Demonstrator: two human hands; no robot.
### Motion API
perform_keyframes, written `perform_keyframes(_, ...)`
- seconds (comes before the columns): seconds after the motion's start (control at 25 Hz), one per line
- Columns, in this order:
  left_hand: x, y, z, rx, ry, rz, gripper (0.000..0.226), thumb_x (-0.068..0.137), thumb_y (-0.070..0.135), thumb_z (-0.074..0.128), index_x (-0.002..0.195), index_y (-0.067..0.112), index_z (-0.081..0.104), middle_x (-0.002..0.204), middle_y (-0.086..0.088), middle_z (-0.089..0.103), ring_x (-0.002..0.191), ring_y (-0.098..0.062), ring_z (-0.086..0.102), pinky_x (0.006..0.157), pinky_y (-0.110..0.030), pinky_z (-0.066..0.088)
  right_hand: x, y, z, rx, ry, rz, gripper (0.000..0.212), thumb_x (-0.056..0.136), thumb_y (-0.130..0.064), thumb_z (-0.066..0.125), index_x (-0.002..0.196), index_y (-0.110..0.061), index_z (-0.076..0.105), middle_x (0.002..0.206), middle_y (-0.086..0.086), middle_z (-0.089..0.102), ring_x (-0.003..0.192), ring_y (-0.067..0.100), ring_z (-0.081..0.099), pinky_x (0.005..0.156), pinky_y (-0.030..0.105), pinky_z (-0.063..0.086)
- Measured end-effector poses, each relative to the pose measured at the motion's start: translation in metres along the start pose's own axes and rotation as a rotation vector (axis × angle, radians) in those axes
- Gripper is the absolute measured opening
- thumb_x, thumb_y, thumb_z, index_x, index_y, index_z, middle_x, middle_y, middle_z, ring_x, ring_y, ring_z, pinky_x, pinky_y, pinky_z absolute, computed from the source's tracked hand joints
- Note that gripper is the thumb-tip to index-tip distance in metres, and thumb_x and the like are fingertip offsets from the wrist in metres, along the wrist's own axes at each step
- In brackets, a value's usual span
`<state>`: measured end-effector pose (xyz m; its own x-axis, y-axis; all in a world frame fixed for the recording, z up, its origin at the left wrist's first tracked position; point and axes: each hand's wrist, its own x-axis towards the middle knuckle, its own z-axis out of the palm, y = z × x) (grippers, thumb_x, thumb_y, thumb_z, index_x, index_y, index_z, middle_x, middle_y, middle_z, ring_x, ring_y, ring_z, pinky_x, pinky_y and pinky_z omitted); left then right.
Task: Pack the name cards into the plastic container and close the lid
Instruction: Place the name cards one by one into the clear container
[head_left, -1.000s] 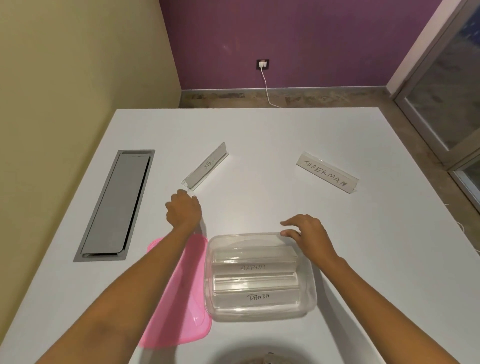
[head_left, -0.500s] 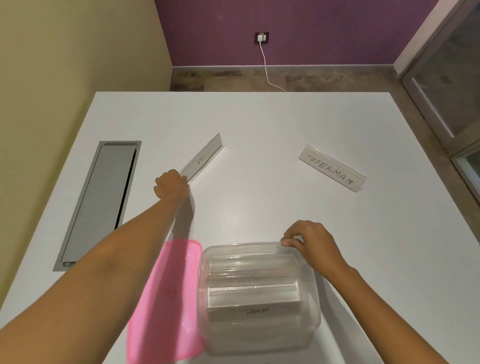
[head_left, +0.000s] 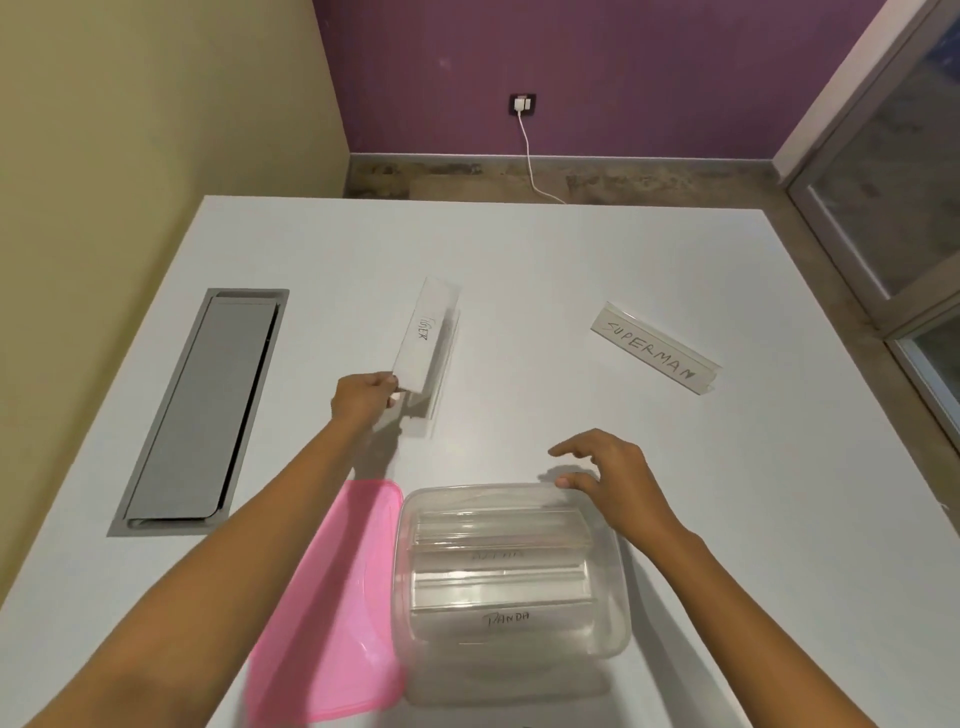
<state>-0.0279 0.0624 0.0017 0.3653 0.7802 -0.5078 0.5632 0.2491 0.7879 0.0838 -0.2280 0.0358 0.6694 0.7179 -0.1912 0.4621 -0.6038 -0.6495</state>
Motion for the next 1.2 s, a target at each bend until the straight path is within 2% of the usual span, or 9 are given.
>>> perform_keyframes(0.16, -0.066, -0.006, 0.005, -0.181, -0.139, 0.026, 0.028, 0.09, 0.016, 0.06, 0.115, 0.005, 0.065, 0.071, -0.002, 0.061, 0.062, -0.009, 0.053, 0.056, -0.021, 0.038, 0.001, -0.016, -0.003, 0.13, 0.085, -0.042, 0.03, 0.079, -0.021, 0.075, 0.108, -0.023, 0.067, 0.102, -0.003, 0.066, 0.094, 0.01, 0.06, 0.085, 0.024, 0.05)
perform_keyframes(0.32, -0.134, -0.014, 0.012, -0.258, -0.209, 0.053, 0.03, 0.089, 0.015, 0.061, 0.118, 0.006, 0.064, 0.068, -0.001, 0.06, 0.062, -0.008, 0.053, 0.061, -0.021, 0.04, -0.004, -0.041, -0.001, 0.397, 0.077, 0.102, 0.034, 0.086, -0.037, 0.065, 0.118, -0.025, 0.06, 0.106, -0.008, 0.065, 0.091, 0.001, 0.062, 0.066, 0.001, 0.047)
perform_keyframes(0.44, -0.171, -0.02, 0.014, -0.212, -0.258, 0.12, 0.031, 0.089, 0.018, 0.062, 0.118, 0.009, 0.064, 0.056, 0.005, 0.058, 0.056, 0.0, 0.054, 0.063, -0.021, 0.04, -0.009, -0.055, 0.007, 0.514, -0.038, 0.18, 0.052, 0.086, -0.053, 0.057, 0.128, -0.023, 0.052, 0.121, -0.006, 0.061, 0.103, 0.011, 0.063, 0.086, 0.021, 0.053)
perform_keyframes(0.52, -0.188, -0.028, 0.015, -0.177, -0.275, 0.166, 0.031, 0.089, 0.019, 0.063, 0.119, 0.01, 0.064, 0.049, 0.011, 0.058, 0.051, 0.008, 0.054, 0.065, -0.021, 0.04, -0.012, -0.059, 0.012, 0.686, -0.093, 0.19, 0.048, 0.086, -0.052, 0.058, 0.123, -0.021, 0.056, 0.122, -0.004, 0.063, 0.112, 0.012, 0.061, 0.098, 0.035, 0.049)
perform_keyframes(0.64, -0.208, -0.039, 0.013, -0.074, -0.343, 0.217, 0.029, 0.09, 0.015, 0.06, 0.118, 0.01, 0.066, 0.055, 0.012, 0.064, 0.054, 0.008, 0.056, 0.063, -0.02, 0.042, -0.024, -0.06, 0.011, 0.812, -0.126, 0.121, 0.024, 0.084, -0.041, 0.067, 0.103, -0.026, 0.065, 0.102, -0.017, 0.069, 0.115, 0.009, 0.058, 0.088, 0.027, 0.046)
perform_keyframes(0.72, -0.213, -0.047, 0.009, 0.041, -0.404, 0.247, 0.027, 0.092, 0.013, 0.055, 0.117, 0.013, 0.067, 0.073, 0.009, 0.071, 0.063, 0.005, 0.062, 0.064, -0.018, 0.049, -0.034, -0.055, 0.01, 0.821, -0.14, 0.078, 0.029, 0.083, -0.032, 0.071, 0.11, -0.024, 0.065, 0.106, -0.015, 0.071, 0.111, 0.008, 0.062, 0.091, 0.027, 0.048)
perform_keyframes(0.96, -0.204, -0.079, -0.019, 0.131, 0.152, 0.28, 0.029, 0.095, 0.012, 0.048, 0.117, 0.02, 0.065, 0.109, 0.006, 0.07, 0.104, -0.015, 0.063, 0.083, -0.016, 0.044, -0.064, -0.038, 0.002, 0.541, -0.195, 0.038, 0.048, 0.073, -0.017, 0.08, 0.117, -0.025, 0.061, 0.113, -0.007, 0.066, 0.101, 0.011, 0.064, 0.087, 0.022, 0.053)
perform_keyframes(1.04, -0.195, -0.09, -0.025, 0.16, 0.094, 0.22, 0.032, 0.096, 0.016, 0.048, 0.125, 0.022, 0.061, 0.124, 0.003, 0.066, 0.112, -0.018, 0.06, 0.098, -0.028, 0.043, -0.074, -0.03, 0.006, 0.339, -0.238, 0.013, 0.053, 0.069, -0.014, 0.082, 0.117, -0.024, 0.061, 0.114, -0.008, 0.064, 0.103, 0.015, 0.061, 0.096, 0.029, 0.049)
perform_keyframes(1.2, -0.185, -0.1, -0.028, 0.137, -0.09, 0.156, 0.036, 0.094, 0.024, 0.053, 0.129, 0.029, 0.056, 0.131, 0.006, 0.061, 0.118, -0.012, 0.054, 0.106, -0.034, 0.036, -0.085, -0.019, 0.022, -0.027, -0.326, -0.042, 0.057, 0.072, -0.016, 0.079, 0.122, -0.025, 0.054, 0.12, -0.009, 0.059, 0.111, 0.013, 0.052, 0.098, 0.029, 0.043)
